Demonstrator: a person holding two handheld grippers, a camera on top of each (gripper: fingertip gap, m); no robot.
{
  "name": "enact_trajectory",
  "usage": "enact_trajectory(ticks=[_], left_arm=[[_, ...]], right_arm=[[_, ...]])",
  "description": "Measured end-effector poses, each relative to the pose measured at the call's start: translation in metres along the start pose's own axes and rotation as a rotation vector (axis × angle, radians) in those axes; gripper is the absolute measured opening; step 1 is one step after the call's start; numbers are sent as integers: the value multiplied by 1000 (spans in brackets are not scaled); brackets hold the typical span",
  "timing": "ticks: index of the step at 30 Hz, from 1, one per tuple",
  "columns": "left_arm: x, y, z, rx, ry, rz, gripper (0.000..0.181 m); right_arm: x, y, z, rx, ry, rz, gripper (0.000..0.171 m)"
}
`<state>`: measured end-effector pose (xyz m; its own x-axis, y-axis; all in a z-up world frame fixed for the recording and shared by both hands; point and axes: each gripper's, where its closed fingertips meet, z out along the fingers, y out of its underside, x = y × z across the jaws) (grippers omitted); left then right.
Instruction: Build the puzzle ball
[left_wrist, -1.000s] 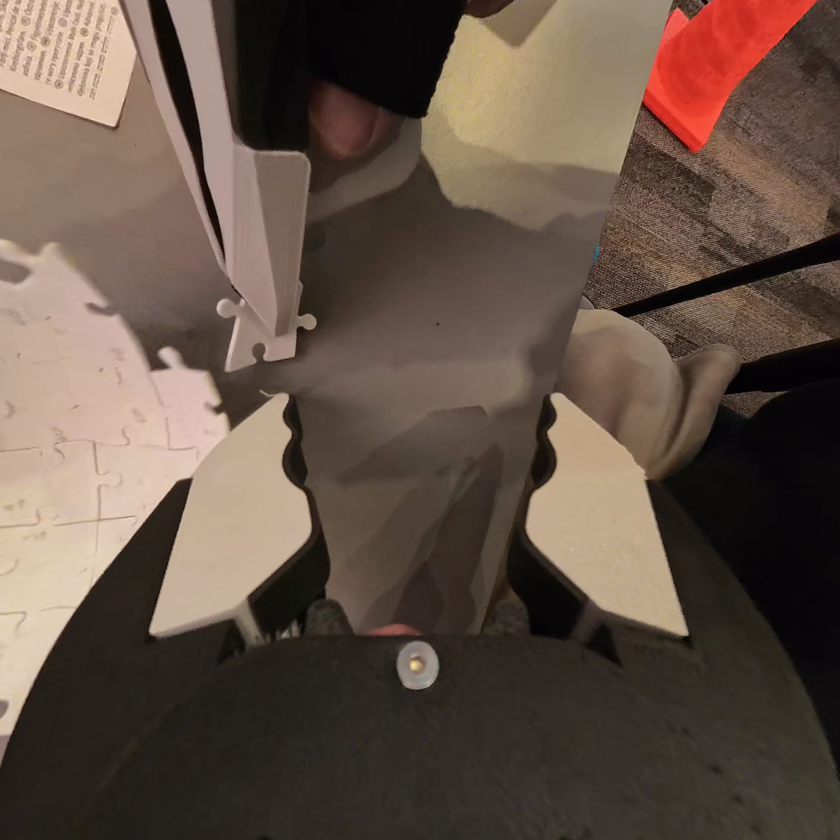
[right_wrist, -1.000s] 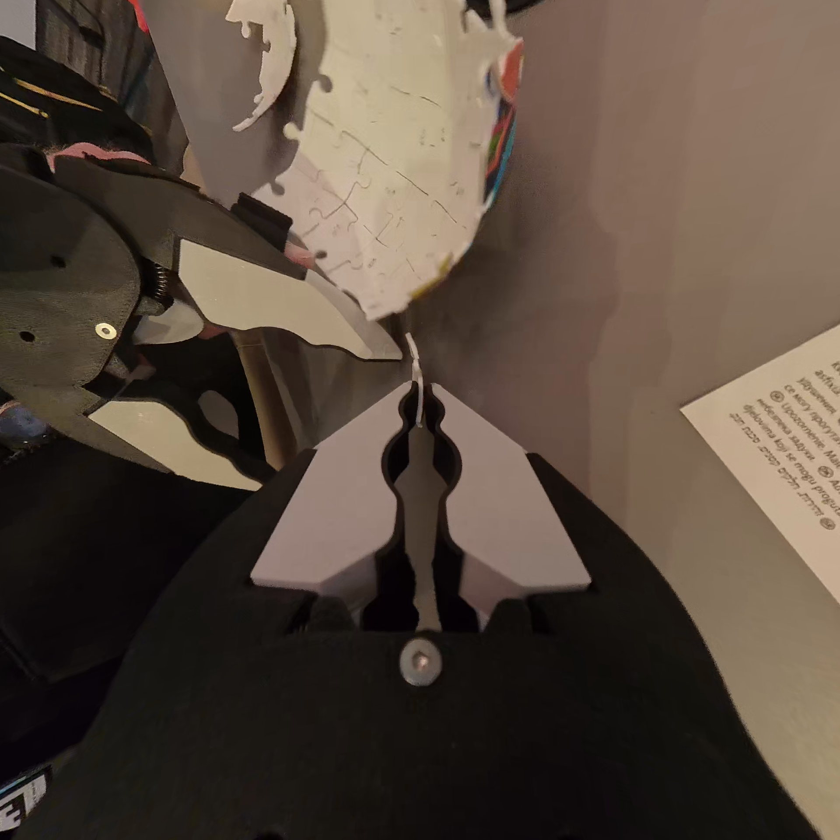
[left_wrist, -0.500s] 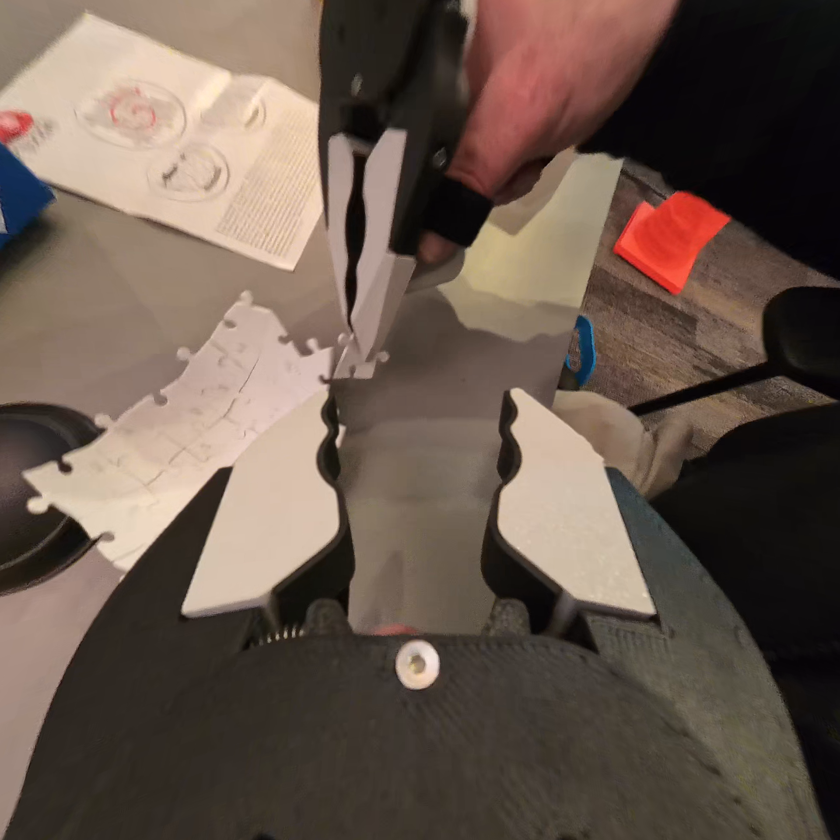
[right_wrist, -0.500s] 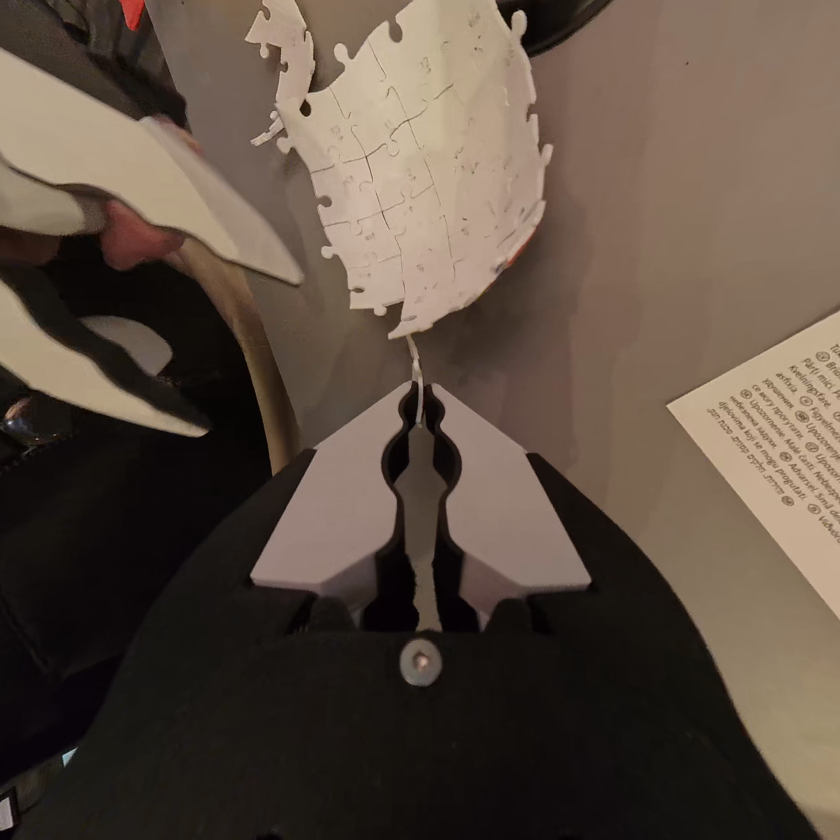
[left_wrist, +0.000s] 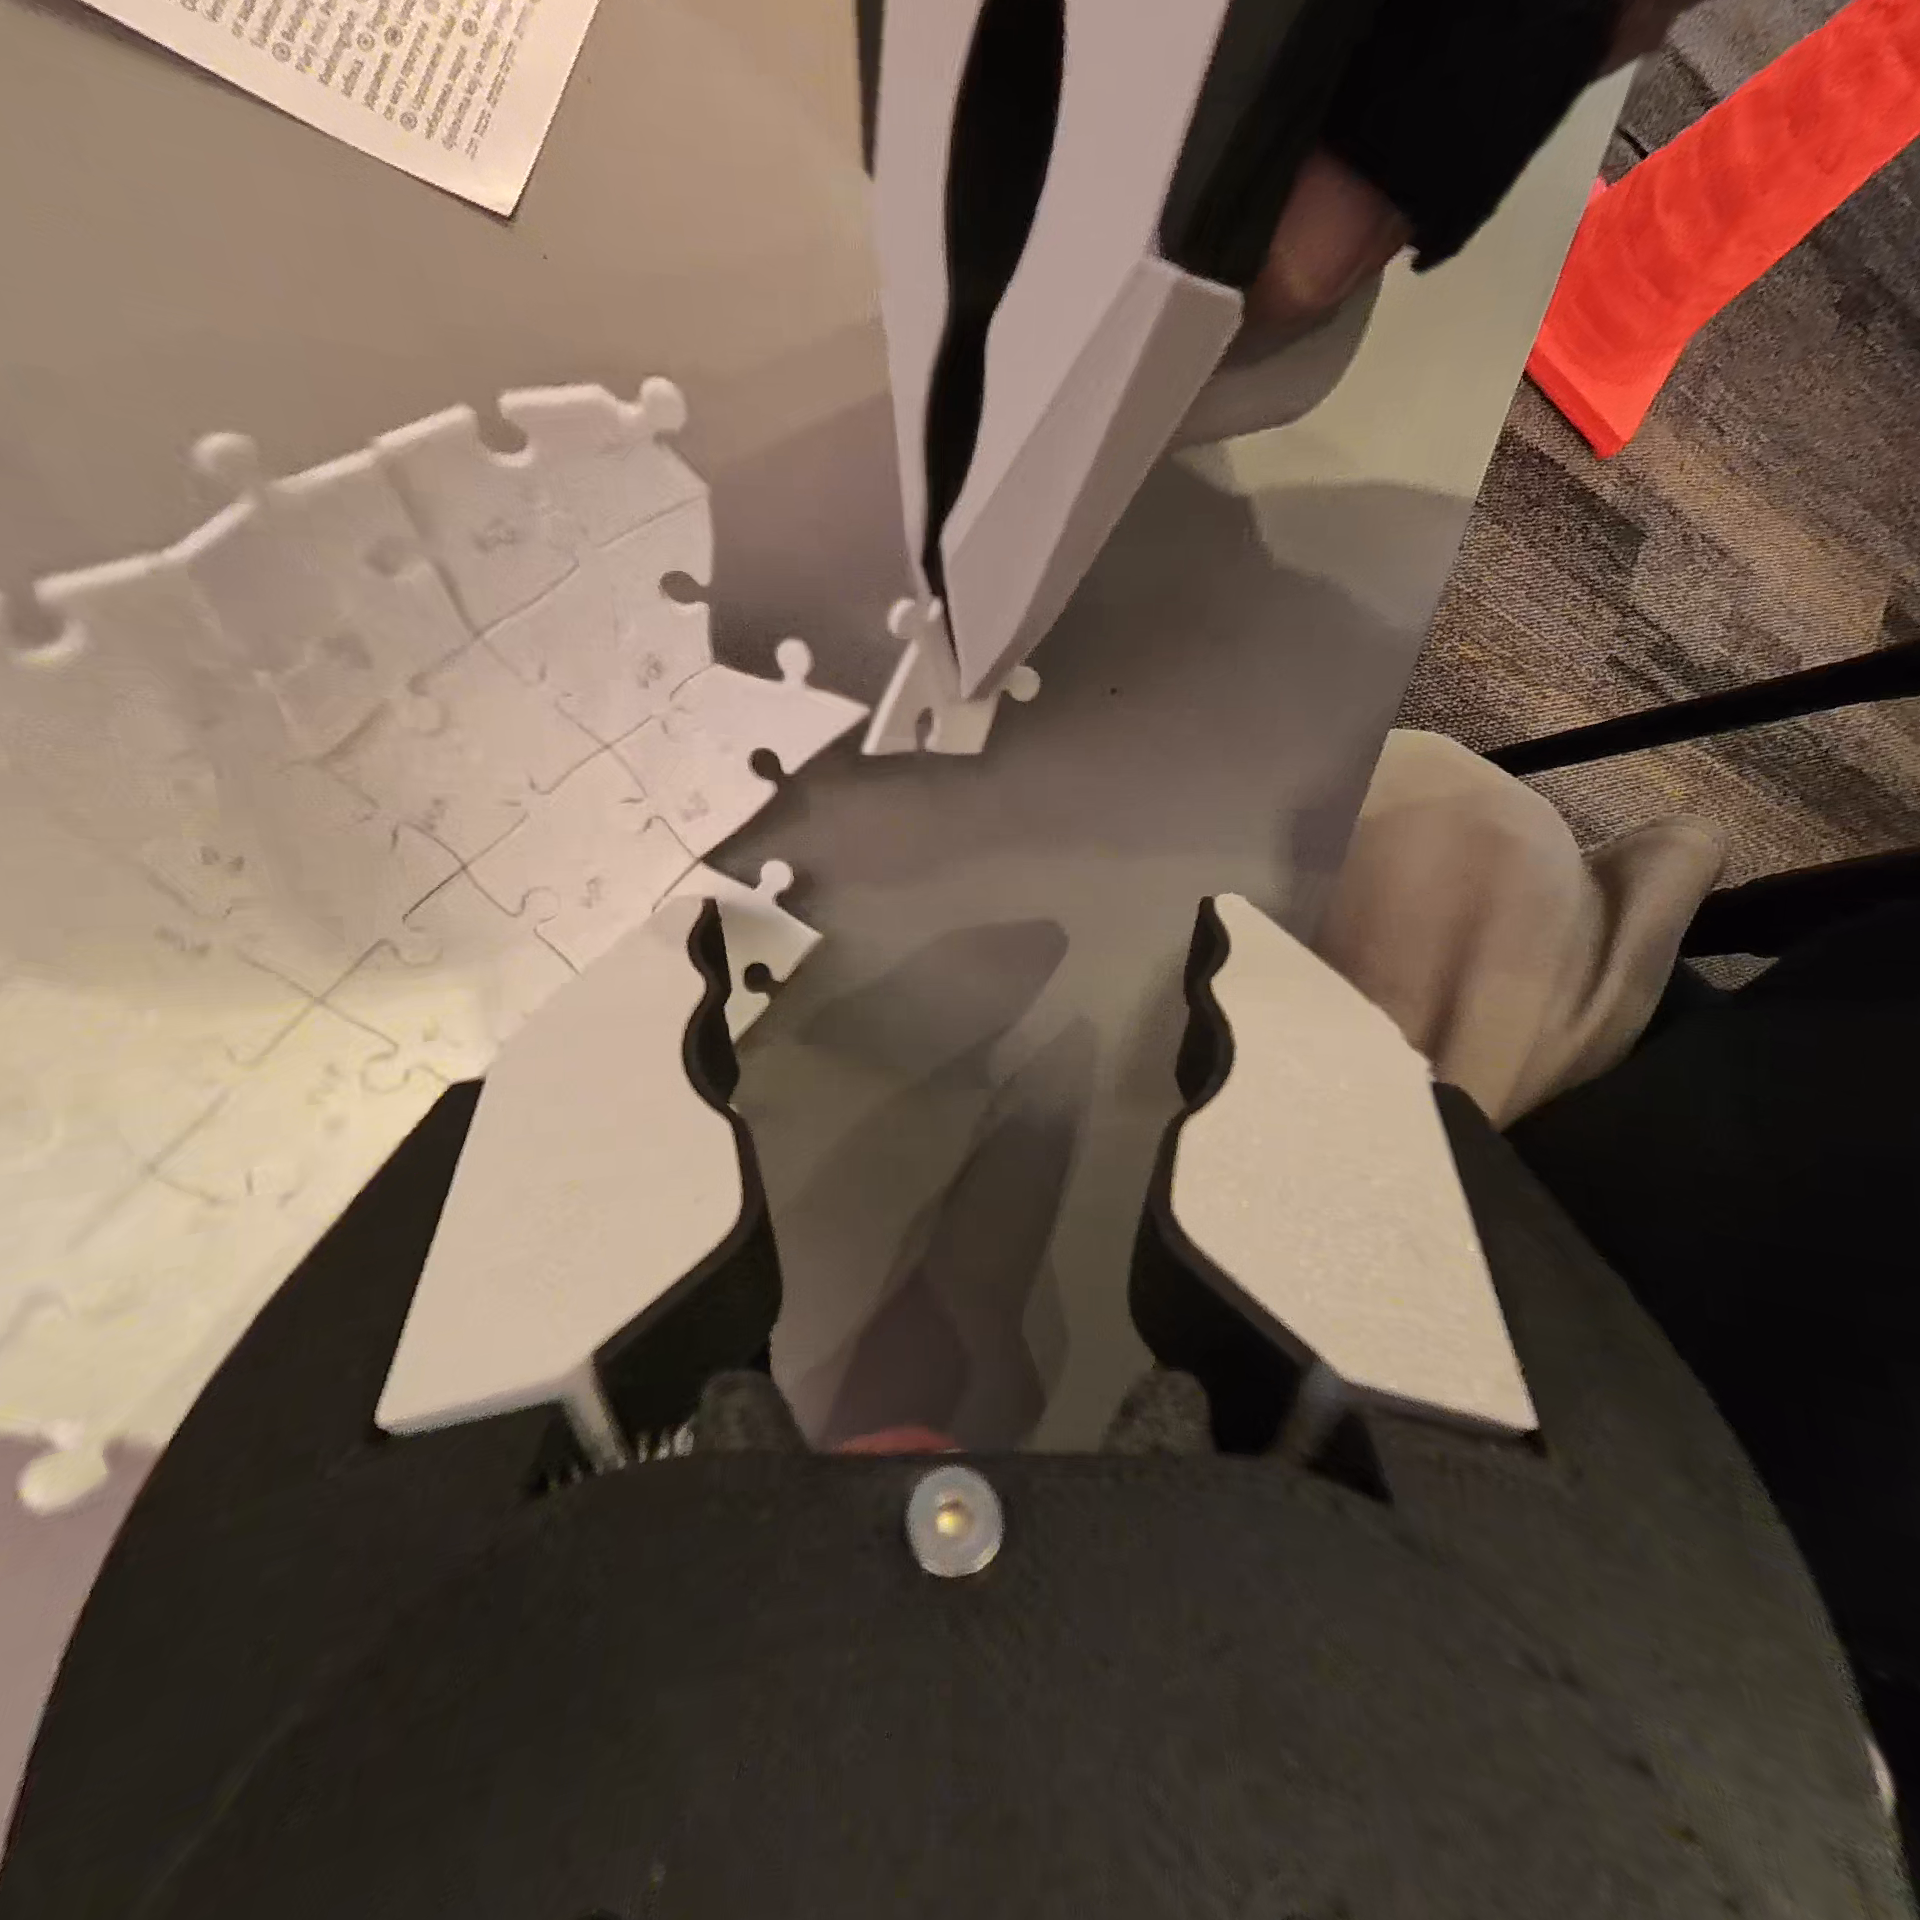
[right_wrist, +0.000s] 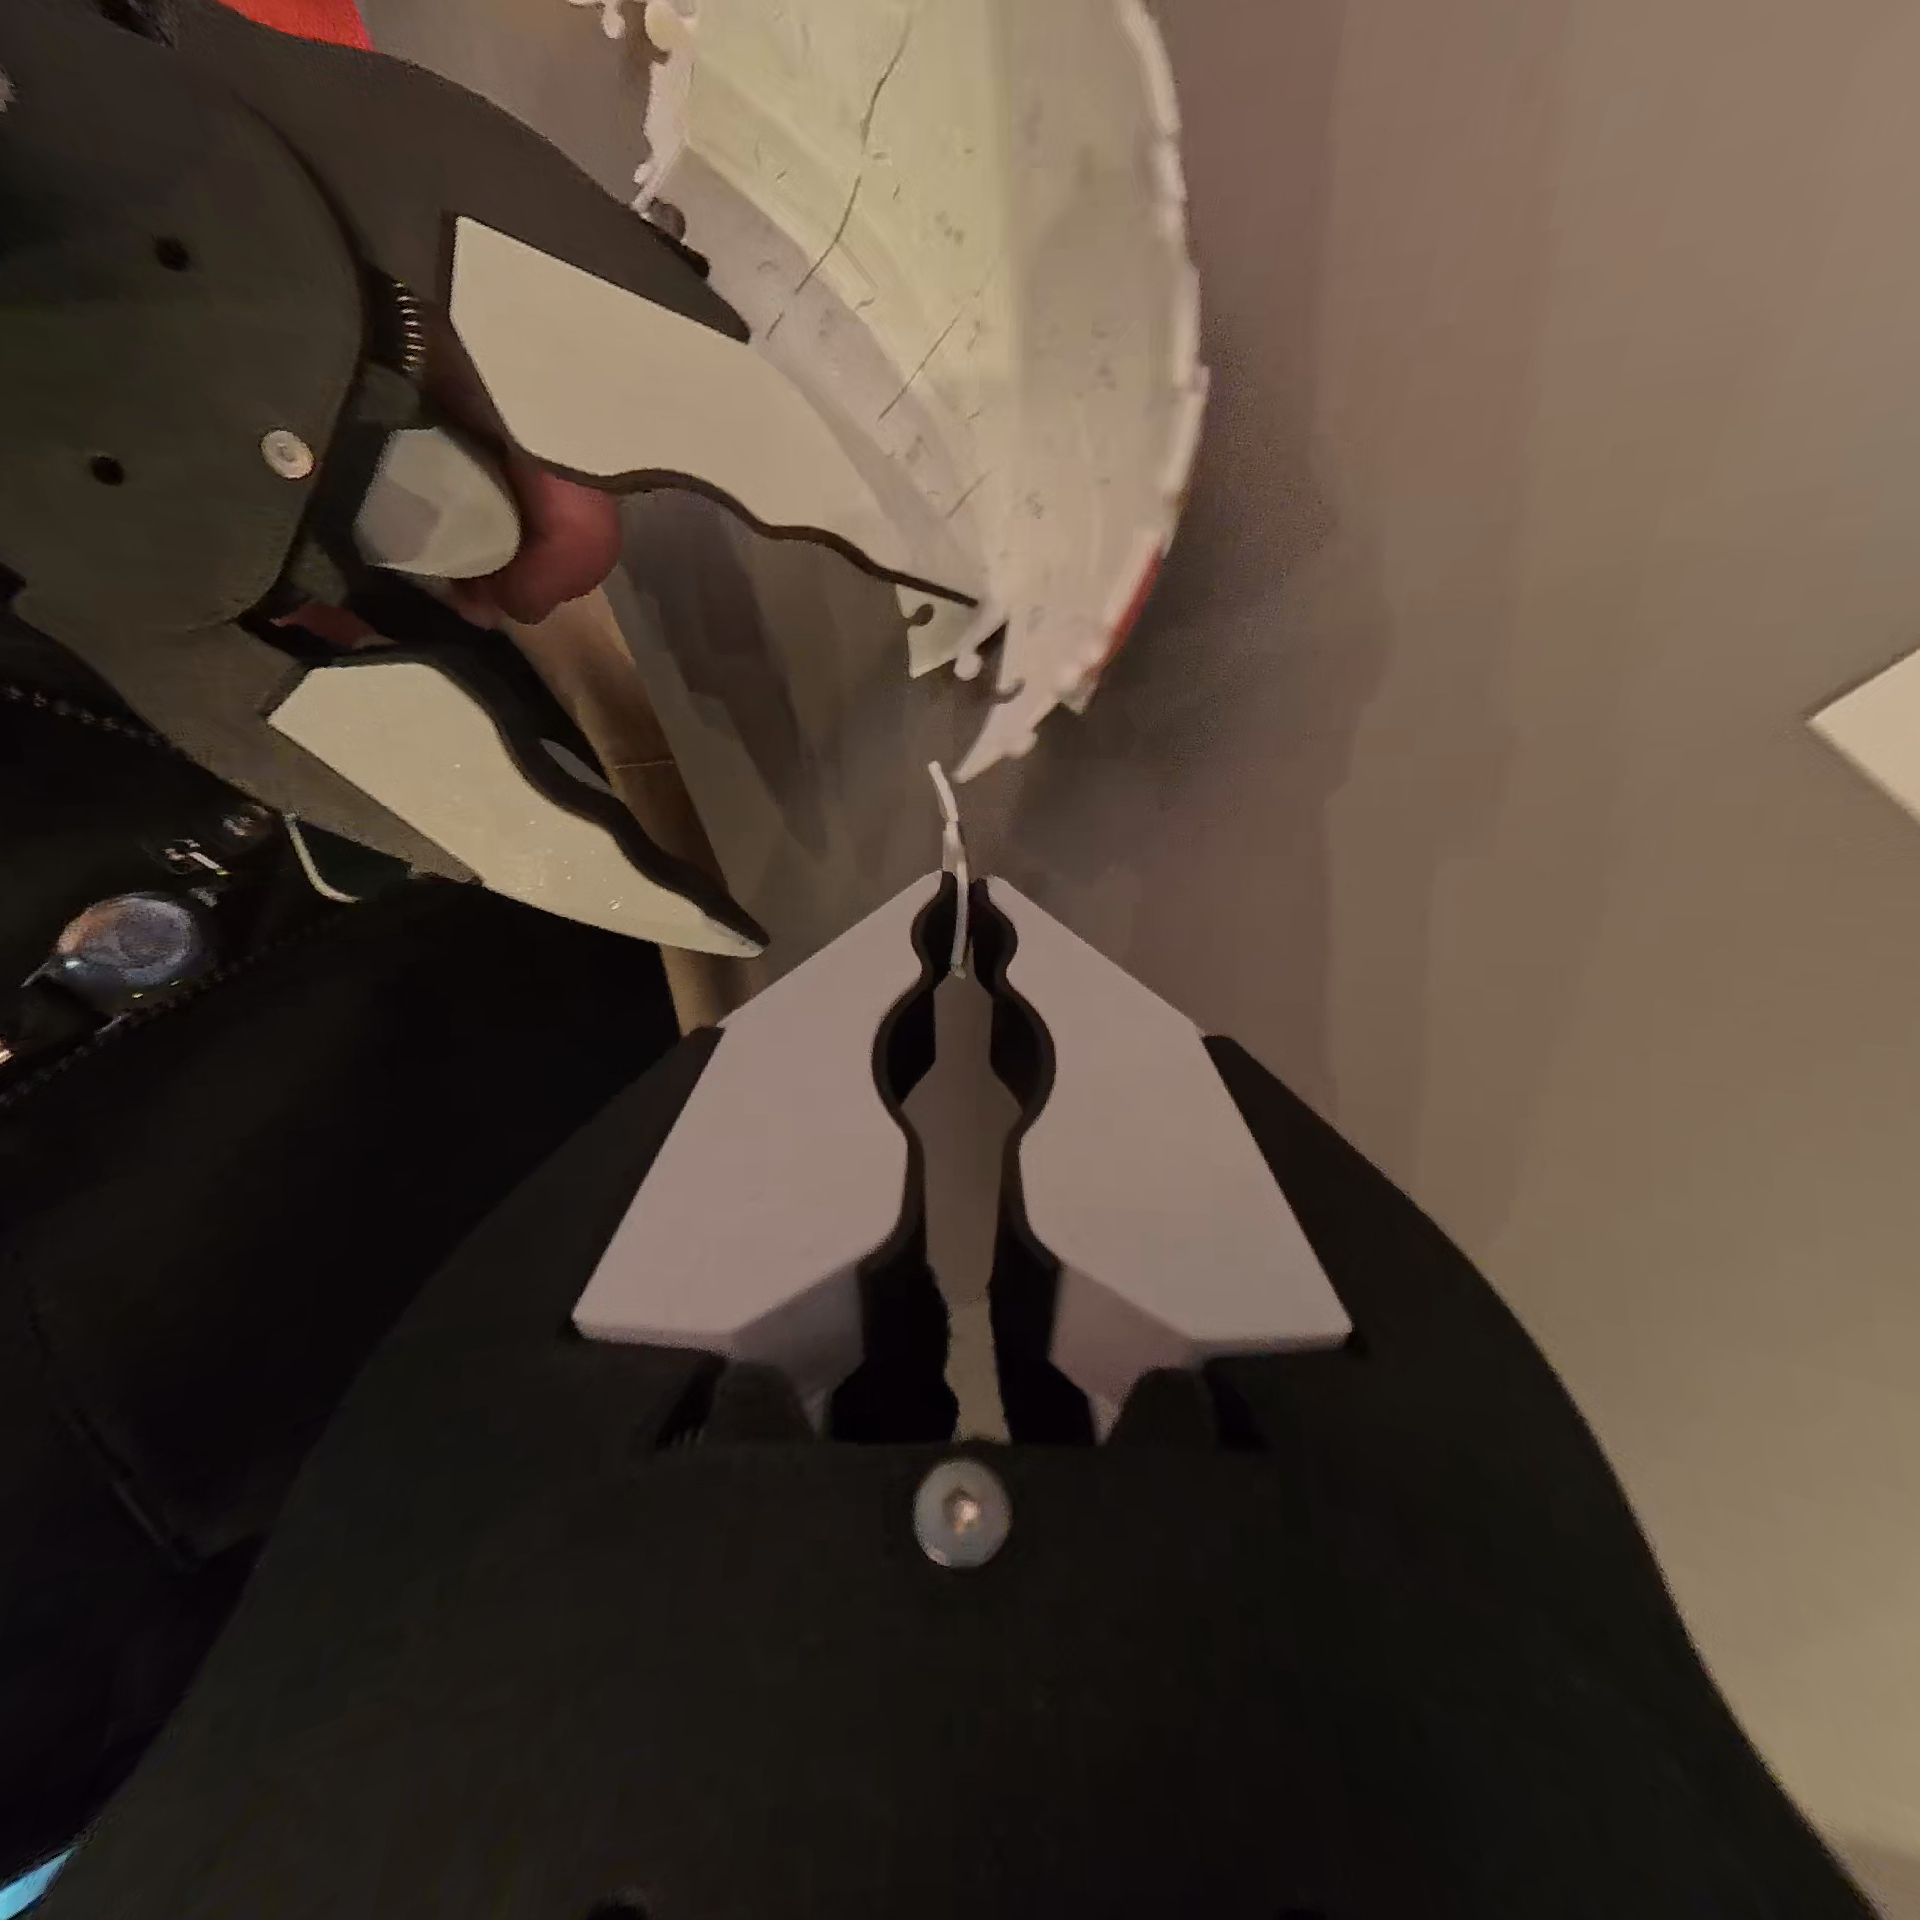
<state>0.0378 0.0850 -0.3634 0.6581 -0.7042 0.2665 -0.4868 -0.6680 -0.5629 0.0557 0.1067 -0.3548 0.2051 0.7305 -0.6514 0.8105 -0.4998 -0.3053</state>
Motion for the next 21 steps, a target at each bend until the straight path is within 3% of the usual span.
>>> enact_trajectory(ticks=[14, 21], left_arm=[[12, -3, 7, 36, -11, -5, 100], [14, -4, 8, 54, 1, -4, 101]], right_arm=[[1, -16, 17, 263, -19, 224, 1], [2, -17, 25, 260, 11, 255, 1]])
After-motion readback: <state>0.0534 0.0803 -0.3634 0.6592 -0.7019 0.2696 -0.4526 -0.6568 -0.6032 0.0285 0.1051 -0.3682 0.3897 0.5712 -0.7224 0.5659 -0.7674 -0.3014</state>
